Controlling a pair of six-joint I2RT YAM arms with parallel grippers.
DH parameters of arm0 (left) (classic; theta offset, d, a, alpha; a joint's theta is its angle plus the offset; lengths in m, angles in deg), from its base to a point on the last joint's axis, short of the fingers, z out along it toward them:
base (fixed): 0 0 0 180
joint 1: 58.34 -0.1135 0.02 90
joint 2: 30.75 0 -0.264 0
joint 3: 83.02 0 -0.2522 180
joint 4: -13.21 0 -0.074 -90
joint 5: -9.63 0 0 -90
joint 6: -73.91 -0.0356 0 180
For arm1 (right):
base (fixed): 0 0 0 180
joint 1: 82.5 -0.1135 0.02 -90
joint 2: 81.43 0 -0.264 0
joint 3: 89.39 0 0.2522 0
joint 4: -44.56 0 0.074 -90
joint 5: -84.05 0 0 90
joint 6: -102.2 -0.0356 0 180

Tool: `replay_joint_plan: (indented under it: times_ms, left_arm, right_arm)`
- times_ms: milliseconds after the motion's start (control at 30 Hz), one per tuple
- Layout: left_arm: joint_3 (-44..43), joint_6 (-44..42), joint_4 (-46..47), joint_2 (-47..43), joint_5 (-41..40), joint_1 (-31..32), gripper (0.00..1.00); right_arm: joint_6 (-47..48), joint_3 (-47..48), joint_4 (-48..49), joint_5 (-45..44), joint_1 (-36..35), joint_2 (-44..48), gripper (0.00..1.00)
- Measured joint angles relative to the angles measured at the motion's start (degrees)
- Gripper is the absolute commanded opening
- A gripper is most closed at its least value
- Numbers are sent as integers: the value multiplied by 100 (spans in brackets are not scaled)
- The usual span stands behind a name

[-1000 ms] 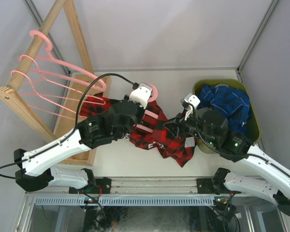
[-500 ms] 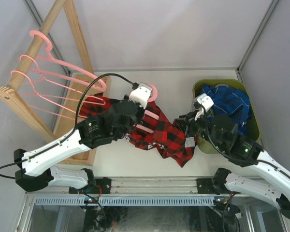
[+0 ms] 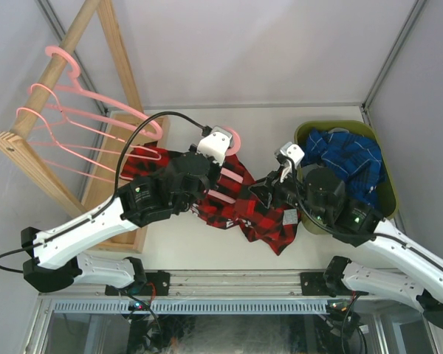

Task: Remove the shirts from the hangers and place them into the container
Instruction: Remove the shirt from the hanger.

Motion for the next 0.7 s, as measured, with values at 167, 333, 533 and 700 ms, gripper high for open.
replay_joint_plan:
  times_ms: [167, 333, 533, 700]
  left_arm:
    - [0, 0, -28, 0, 2, -2, 0]
    - [0, 4, 68, -4, 11, 2, 0]
    - [0, 4, 87, -7, 76, 2, 0]
    - [0, 4, 87, -7, 127, 7, 0]
  right_arm:
    - [-31, -28, -111, -105, -2, 109, 0]
    - [9, -181, -118, -361, 2, 535, 0]
    - [74, -391, -289, -634, 179, 782, 0]
    - [157, -562, -474, -713, 428, 951, 0]
